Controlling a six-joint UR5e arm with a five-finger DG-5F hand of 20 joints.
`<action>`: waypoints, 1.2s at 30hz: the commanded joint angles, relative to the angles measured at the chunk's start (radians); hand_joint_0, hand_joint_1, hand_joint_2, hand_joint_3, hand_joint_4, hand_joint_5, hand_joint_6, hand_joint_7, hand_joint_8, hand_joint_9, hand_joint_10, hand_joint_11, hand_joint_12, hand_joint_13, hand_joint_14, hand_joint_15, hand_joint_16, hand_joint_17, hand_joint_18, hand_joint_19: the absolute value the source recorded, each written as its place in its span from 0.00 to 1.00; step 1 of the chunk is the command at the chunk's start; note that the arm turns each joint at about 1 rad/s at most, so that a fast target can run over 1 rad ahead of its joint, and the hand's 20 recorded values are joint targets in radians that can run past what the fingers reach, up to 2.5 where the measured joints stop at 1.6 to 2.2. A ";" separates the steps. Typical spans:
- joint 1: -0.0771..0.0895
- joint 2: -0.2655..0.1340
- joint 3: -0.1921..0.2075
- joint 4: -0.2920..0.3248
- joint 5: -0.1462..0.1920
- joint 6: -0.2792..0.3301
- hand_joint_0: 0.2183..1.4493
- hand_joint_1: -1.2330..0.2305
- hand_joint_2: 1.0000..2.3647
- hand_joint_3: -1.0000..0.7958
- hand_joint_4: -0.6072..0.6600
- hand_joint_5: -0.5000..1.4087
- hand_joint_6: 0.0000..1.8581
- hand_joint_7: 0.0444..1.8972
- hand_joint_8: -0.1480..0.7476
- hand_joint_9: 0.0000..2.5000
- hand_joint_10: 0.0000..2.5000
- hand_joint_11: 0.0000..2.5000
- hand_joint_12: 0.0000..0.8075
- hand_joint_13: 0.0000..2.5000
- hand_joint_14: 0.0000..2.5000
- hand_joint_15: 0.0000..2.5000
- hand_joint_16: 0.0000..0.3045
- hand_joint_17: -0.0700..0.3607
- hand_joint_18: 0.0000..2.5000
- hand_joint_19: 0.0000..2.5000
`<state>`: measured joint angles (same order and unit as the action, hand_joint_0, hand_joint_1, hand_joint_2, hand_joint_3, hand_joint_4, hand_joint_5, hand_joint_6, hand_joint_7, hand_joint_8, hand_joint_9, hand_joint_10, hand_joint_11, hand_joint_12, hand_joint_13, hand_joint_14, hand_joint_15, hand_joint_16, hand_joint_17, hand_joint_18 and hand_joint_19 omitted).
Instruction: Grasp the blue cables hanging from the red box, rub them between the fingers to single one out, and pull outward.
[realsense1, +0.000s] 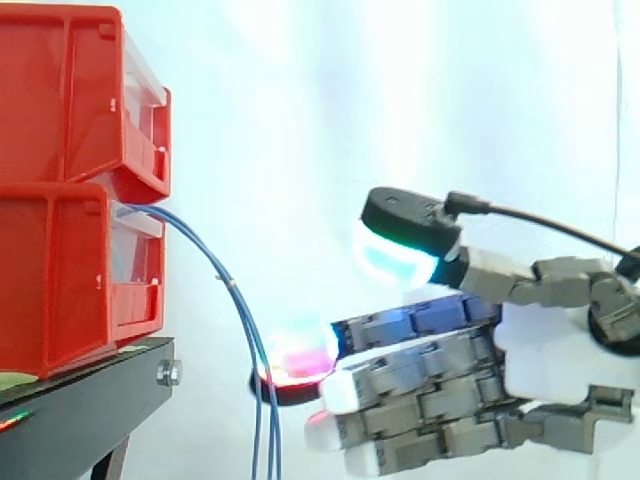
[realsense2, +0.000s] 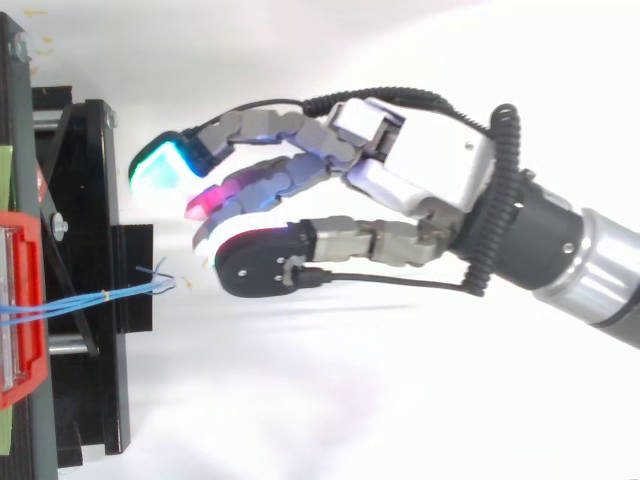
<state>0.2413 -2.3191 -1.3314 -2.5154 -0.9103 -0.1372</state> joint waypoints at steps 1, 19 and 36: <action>-0.004 -0.060 0.078 -0.037 -0.004 0.051 0.27 0.42 0.00 0.32 0.69 0.18 0.27 0.36 0.49 0.39 0.01 0.15 0.45 0.29 0.01 0.12 0.14 0.39 0.22 0.13; 0.010 -0.175 0.181 0.069 -0.084 0.001 0.26 0.39 0.00 0.31 0.68 0.19 0.27 0.39 0.48 0.40 0.01 0.20 0.47 0.25 0.00 0.12 0.18 0.45 0.19 0.12; 0.012 -0.180 0.184 0.096 -0.107 0.036 0.26 0.40 0.00 0.32 0.69 0.19 0.27 0.41 0.48 0.43 0.01 0.23 0.47 0.28 0.01 0.13 0.17 0.44 0.20 0.13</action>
<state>0.2531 -2.4985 -1.1479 -2.4217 -1.0067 -0.1037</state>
